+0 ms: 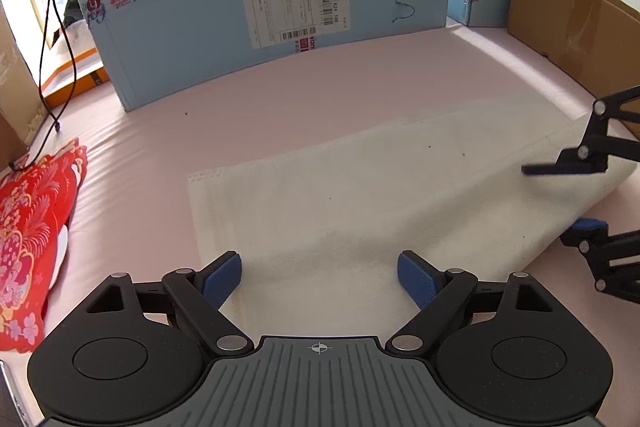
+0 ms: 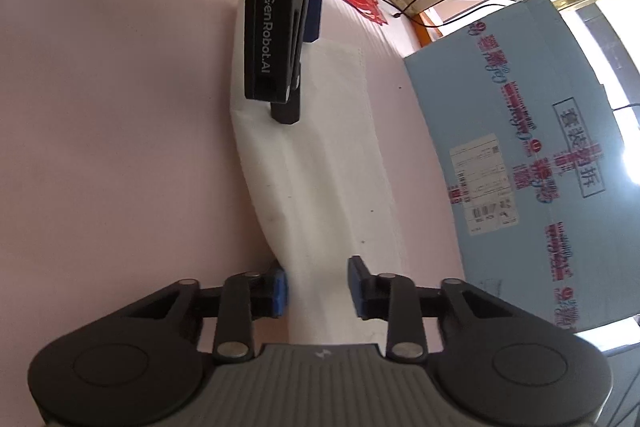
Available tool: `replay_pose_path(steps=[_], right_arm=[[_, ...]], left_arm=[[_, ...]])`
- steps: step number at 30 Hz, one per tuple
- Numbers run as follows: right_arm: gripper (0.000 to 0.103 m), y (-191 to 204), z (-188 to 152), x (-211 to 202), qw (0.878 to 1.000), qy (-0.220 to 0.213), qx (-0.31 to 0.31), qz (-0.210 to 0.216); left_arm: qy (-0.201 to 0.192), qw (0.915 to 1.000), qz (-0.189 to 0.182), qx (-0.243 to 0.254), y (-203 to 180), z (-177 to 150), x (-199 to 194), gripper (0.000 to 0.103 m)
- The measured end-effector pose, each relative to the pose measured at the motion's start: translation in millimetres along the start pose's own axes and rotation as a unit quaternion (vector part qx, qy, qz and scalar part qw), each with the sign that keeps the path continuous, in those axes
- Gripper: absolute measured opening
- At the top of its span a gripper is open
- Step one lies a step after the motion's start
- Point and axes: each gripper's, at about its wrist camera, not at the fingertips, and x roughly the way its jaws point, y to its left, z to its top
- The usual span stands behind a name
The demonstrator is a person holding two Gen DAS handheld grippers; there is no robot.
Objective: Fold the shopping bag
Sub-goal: 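Grasp one bag end with the right gripper while the left gripper grasps the other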
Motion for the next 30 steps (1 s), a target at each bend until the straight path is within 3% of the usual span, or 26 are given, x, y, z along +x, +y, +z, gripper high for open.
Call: replay_pose_path(steps=[3,5,7,11,15,17,19,20,21,25,27,30], right_arm=[[0.019,-14,-3,-3,0.999,-0.003,0.019,0.043],[0.018,-24,-4,-2,0.997,-0.004,0.039,0.068],[0.018,-33,-6,-2,0.995,-0.005,0.053,0.084],[0.017,-50,-10,0,0.992,-0.009,0.078,0.098],[0.012,-68,-16,-1,0.986,-0.022,0.128,0.106],[0.009,-75,-19,-2,0.983,-0.024,0.146,0.11],[0.008,-83,-24,-4,0.976,-0.026,0.176,0.124],[0.008,-86,-26,-5,0.973,-0.026,0.186,0.132],[0.008,-89,-28,-7,0.97,-0.025,0.196,0.143],[0.007,-101,-33,-18,0.951,-0.024,0.231,0.204],[0.007,-109,-36,-16,0.933,-0.019,0.258,0.249],[0.007,-124,-48,-2,0.897,-0.007,0.317,0.308]], left_arm=[[-0.036,0.9976,-0.009,0.059,-4,-4,-24,0.087],[-0.046,0.9935,-0.034,0.098,-10,-6,-33,0.087],[-0.047,0.9875,-0.066,0.135,-18,-8,-37,0.087],[-0.032,0.9798,-0.114,0.161,-31,-8,-28,0.087],[-0.012,0.9776,-0.096,0.187,-40,-9,-12,0.084],[0.0,0.9777,-0.093,0.188,-38,-8,-7,0.072],[0.036,0.9794,-0.101,0.171,-32,-1,0,0.042],[0.053,0.9802,-0.11,0.156,-28,2,1,0.036],[0.07,0.9804,-0.12,0.14,-24,4,2,0.03],[0.112,0.9722,-0.171,0.114,-13,8,-9,0.03],[0.134,0.9666,-0.196,0.096,-5,10,-7,0.03],[0.159,0.9602,-0.223,0.056,10,16,3,0.03]])
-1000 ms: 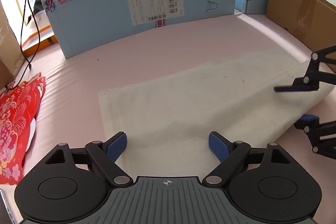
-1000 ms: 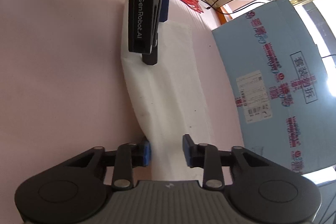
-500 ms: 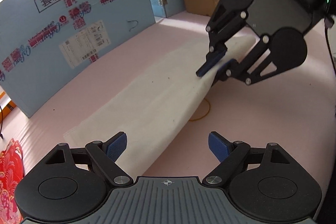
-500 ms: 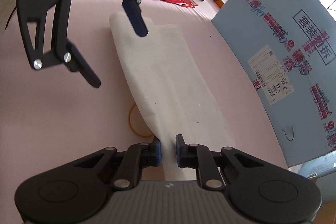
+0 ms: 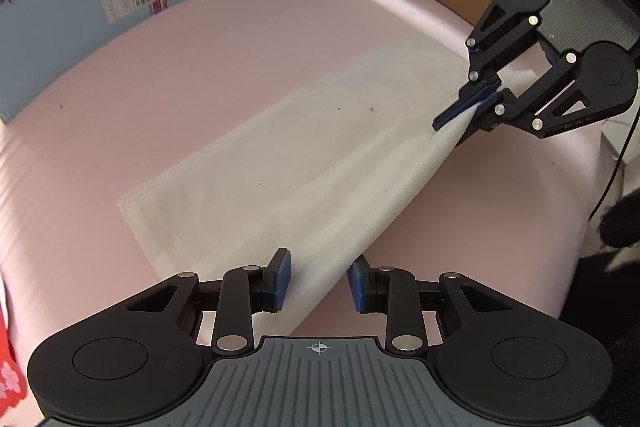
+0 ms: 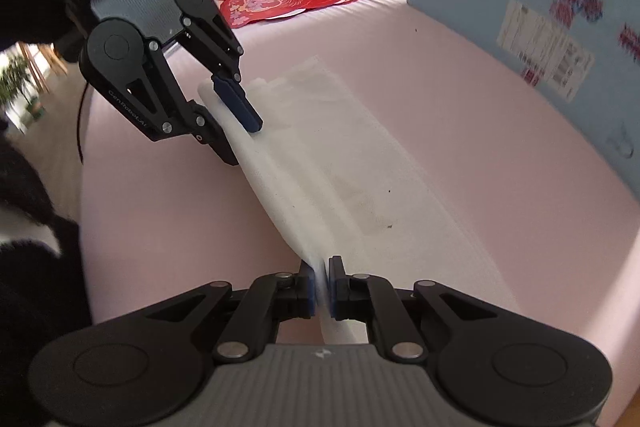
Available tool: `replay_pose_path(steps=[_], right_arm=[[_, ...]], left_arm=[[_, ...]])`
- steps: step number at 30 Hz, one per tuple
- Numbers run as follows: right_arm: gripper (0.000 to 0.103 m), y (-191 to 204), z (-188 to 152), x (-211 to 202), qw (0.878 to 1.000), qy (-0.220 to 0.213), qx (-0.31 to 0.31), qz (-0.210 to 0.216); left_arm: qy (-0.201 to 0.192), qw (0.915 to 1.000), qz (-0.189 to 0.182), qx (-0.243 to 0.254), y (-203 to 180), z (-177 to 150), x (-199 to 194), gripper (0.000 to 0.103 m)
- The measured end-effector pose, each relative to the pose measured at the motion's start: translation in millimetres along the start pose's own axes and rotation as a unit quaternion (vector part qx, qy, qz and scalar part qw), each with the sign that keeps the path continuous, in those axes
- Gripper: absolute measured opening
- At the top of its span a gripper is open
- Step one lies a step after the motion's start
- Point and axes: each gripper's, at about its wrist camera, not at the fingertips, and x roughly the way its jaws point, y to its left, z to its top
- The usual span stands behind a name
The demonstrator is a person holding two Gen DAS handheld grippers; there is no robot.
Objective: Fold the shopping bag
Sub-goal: 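Grasp one bag end with the right gripper while the left gripper grasps the other, then fold the white bag over lengthwise with both grippers, then open them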
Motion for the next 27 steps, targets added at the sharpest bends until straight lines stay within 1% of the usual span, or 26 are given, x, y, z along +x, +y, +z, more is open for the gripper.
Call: replay_pose_path(steps=[2,5,8,10,13,15,18,23,24,26,27], right_arm=[[0.007,-22,2,3,0.998,0.006,0.056,0.035],[0.008,-51,-1,4,0.988,0.007,0.136,0.073],[0.01,-72,-4,4,0.977,0.004,0.188,0.098],[0.014,-83,-8,2,0.972,0.004,0.213,0.104],[0.02,-92,-18,-8,0.97,0.007,0.224,0.089],[0.024,-99,-27,-17,0.97,0.009,0.232,0.078],[0.026,-113,-38,-25,0.964,0.01,0.257,0.062],[0.026,-132,-58,-33,0.949,0.001,0.314,0.037],[0.026,-134,-61,-34,0.944,-0.003,0.328,0.035],[0.025,-134,-60,-32,0.942,-0.001,0.333,0.027],[0.025,-131,-58,-31,0.943,0.001,0.333,0.016]], left_arm=[[0.002,0.9994,-0.018,-0.029,12,4,1,0.031],[0.002,0.9977,-0.033,-0.059,26,6,4,0.031],[0.003,0.9926,-0.062,-0.105,44,3,7,0.031],[-0.001,0.9875,-0.079,-0.136,54,1,7,0.031],[-0.008,0.9763,-0.105,-0.189,70,-7,7,0.031],[-0.01,0.9707,-0.115,-0.211,74,-11,7,0.031],[-0.007,0.9665,-0.119,-0.227,76,-16,6,0.031],[-0.014,0.9591,-0.116,-0.258,84,-16,3,0.031],[-0.015,0.9591,-0.112,-0.26,85,-16,2,0.031],[-0.019,0.9594,-0.103,-0.262,86,-17,1,0.031],[-0.025,0.9603,-0.089,-0.263,85,-18,-2,0.031]])
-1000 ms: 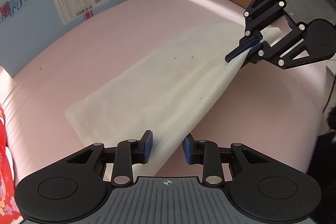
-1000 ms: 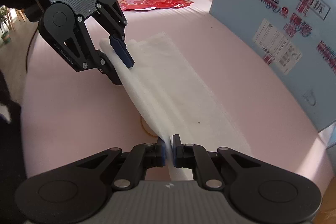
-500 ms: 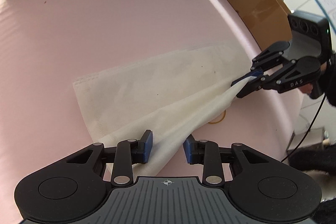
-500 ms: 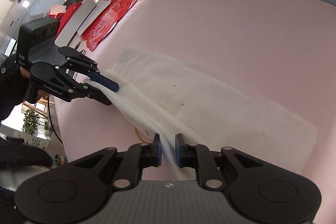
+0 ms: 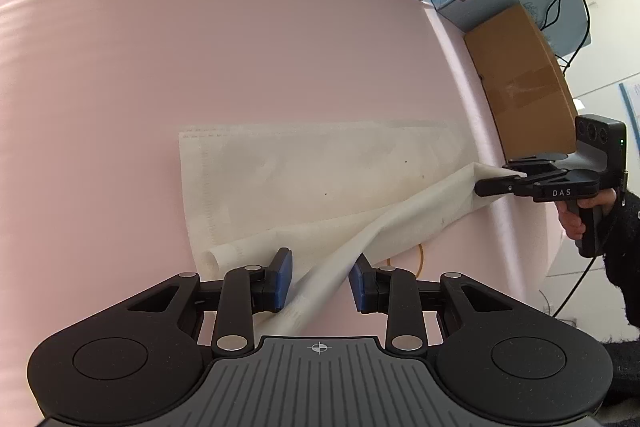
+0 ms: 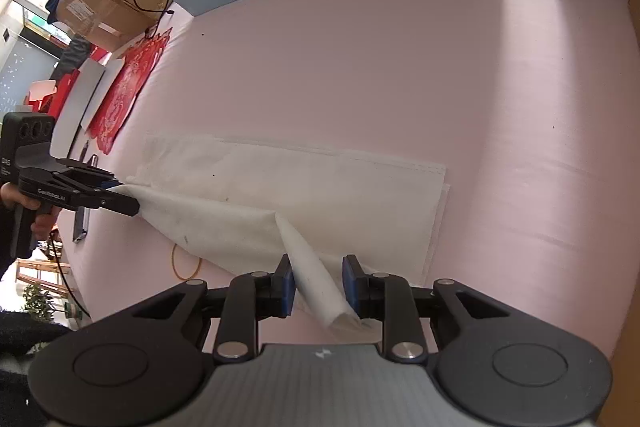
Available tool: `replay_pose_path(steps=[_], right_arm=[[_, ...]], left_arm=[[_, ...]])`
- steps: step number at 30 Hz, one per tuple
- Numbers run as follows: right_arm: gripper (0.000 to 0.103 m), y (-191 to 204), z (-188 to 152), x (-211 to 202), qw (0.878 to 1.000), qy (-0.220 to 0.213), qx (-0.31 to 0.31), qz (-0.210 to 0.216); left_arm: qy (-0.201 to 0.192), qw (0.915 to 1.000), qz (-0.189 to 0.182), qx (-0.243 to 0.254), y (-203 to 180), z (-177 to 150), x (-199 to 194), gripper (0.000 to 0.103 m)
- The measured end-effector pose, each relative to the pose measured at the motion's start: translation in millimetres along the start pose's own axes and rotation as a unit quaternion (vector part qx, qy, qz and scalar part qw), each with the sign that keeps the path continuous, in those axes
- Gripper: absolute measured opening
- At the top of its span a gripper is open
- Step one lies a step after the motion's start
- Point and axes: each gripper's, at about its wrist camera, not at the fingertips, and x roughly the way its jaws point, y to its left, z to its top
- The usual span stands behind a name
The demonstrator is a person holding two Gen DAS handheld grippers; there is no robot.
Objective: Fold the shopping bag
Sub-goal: 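Fold the white bag over lengthwise with both grippers, then open them, then move both open grippers to the ends of the folded bag strip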
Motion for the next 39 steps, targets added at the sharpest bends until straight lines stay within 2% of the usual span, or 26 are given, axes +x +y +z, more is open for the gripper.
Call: replay_pose_path(steps=[5,8,9,10,11,13,15,16,17,18,19,21,24,26,27,28,30,32,35,37,39], right_arm=[[0.023,9,-4,1,0.999,-0.013,-0.003,-0.037],[0.022,10,-7,0,0.999,-0.021,0.002,-0.046],[0.021,10,-8,0,0.999,-0.024,0.005,-0.048],[0.021,10,-9,0,0.998,-0.027,0.006,-0.051],[0.021,11,-10,0,0.998,-0.029,0.005,-0.055],[0.021,15,-11,1,0.997,-0.032,-0.003,-0.065],[0.021,18,-12,2,0.997,-0.034,-0.011,-0.073],[0.021,18,-12,1,0.997,-0.035,-0.011,-0.075],[0.021,17,-13,-1,0.996,-0.037,-0.011,-0.076],[0.021,17,-13,-1,0.996,-0.038,-0.011,-0.076],[0.021,18,-13,0,0.996,-0.038,-0.012,-0.077],[0.021,20,-12,2,0.996,-0.04,-0.014,-0.08],[0.021,22,-13,1,0.995,-0.044,-0.015,-0.083],[0.021,22,-15,1,0.995,-0.049,-0.015,-0.085],[0.021,22,-16,1,0.995,-0.052,-0.014,-0.085],[0.021,22,-17,0,0.995,-0.056,-0.013,-0.084],[0.022,21,-20,0,0.995,-0.062,-0.009,-0.082],[0.022,20,-21,-1,0.995,-0.066,-0.006,-0.079],[0.022,19,-22,-2,0.994,-0.069,-0.007,-0.078],[0.025,20,-23,-4,0.994,-0.072,-0.007,-0.083],[0.037,23,-27,-8,0.99,-0.077,-0.017,-0.113]], left_arm=[[-0.043,0.9981,0.041,-0.015,8,-4,-14,0.035],[-0.07,0.9925,0.1,0.005,4,-10,-23,0.036],[-0.074,0.9891,0.126,0.012,1,-11,-24,0.047],[-0.077,0.981,0.175,0.031,-5,-13,-23,0.058],[-0.079,0.9692,0.227,0.051,-12,-15,-22,0.06],[-0.106,0.9439,0.299,0.094,-29,-21,-25,0.06],[-0.168,0.9082,0.357,0.139,-55,-29,-36,0.06],[-0.209,0.8886,0.372,0.169,-73,-39,-39,0.065],[-0.238,0.8758,0.371,0.197,-89,-48,-37,0.07],[-0.259,0.8658,0.363,0.226,-106,-55,-28,0.083],[-0.274,0.8575,0.35,0.259,-121,-63,-21,0.088],[-0.281,0.8493,0.316,0.316,-143,-78,-3,0.088],[-0.261,0.8683,0.27,0.324,-163,-74,33,0.088],[-0.236,0.8956,0.242,0.288,-160,-65,49,0.084],[-0.211,0.9182,0.227,0.246,-150,-58,56,0.08],[-0.192,0.9339,0.22,0.207,-142,-53,61,0.074],[-0.171,0.9532,0.207,0.139,-122,-48,66,0.069],[-0.181,0.959,0.19,0.107,-113,-50,64,0.069],[-0.18,0.9576,0.202,0.1,-112,-47,64,0.069],[-0.176,0.9487,0.229,0.128,-120,-51,70,0.07],[-0.176,0.9428,0.242,0.147,-121,-59,72,0.07]])
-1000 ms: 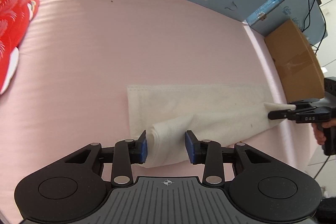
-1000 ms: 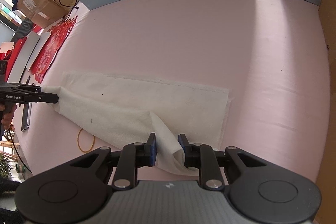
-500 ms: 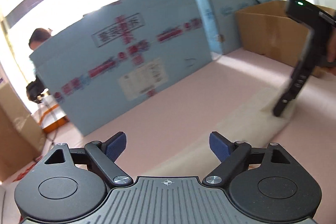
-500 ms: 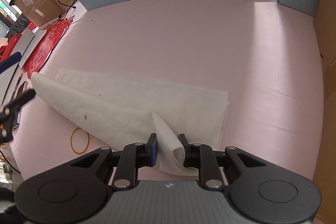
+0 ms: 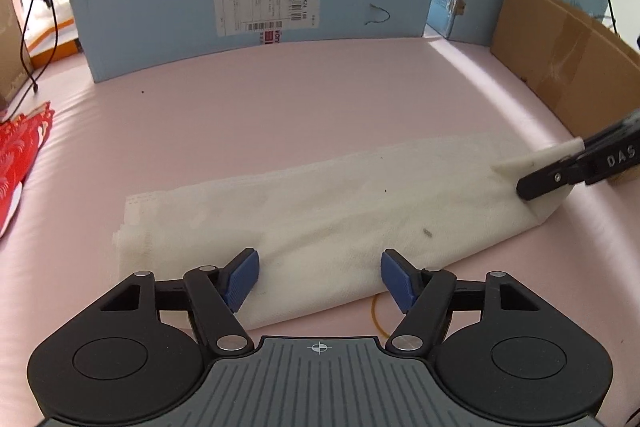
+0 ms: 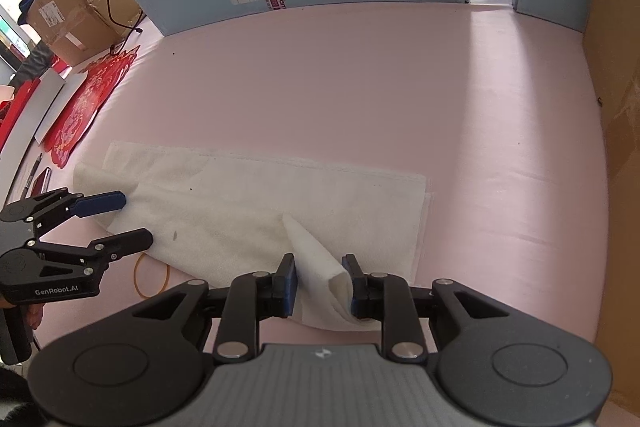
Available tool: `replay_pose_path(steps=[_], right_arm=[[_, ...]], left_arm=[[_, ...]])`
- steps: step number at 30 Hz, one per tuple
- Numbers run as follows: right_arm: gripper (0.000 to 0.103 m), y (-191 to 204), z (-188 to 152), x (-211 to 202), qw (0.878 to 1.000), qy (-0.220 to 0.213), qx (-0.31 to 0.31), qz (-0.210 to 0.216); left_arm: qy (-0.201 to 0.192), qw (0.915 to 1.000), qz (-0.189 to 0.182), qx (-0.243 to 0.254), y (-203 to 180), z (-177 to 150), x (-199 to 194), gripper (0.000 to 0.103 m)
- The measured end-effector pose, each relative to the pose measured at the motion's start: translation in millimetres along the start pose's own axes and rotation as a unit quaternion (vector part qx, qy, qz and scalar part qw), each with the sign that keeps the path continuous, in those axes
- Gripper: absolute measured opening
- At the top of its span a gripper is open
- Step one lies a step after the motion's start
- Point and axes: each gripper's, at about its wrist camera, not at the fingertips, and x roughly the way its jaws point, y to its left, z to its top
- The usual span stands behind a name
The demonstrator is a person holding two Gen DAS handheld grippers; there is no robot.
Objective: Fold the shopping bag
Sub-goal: 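Move both open grippers to the ends of the folded bag strip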
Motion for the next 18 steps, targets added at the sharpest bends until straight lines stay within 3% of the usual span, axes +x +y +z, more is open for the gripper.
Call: replay_pose_path(steps=[4,7,11,14,15,18], right_arm=[[0.043,6,-10,-4,0.994,-0.003,-0.046,-0.1],[0.044,3,-15,-13,0.99,-0.018,-0.037,-0.137],[0.045,22,-26,-42,0.973,-0.085,-0.085,-0.195],[0.057,46,-40,-64,0.953,-0.142,-0.164,-0.209],[0.063,57,-49,-66,0.94,-0.159,-0.207,-0.218],[0.06,85,-71,-54,0.904,-0.155,-0.329,-0.223]], left_arm=[[-0.001,0.9999,0.008,0.014,-2,-3,1,0.072],[0.0,0.9998,0.008,0.016,-2,-3,0,0.072],[0.003,0.9999,0.004,0.014,0,-3,-1,0.072],[0.016,0.9998,-0.007,0.008,4,2,1,0.072],[0.022,0.9997,-0.011,0.006,5,4,1,0.073],[0.041,0.9989,-0.021,0.0,8,11,4,0.073]])
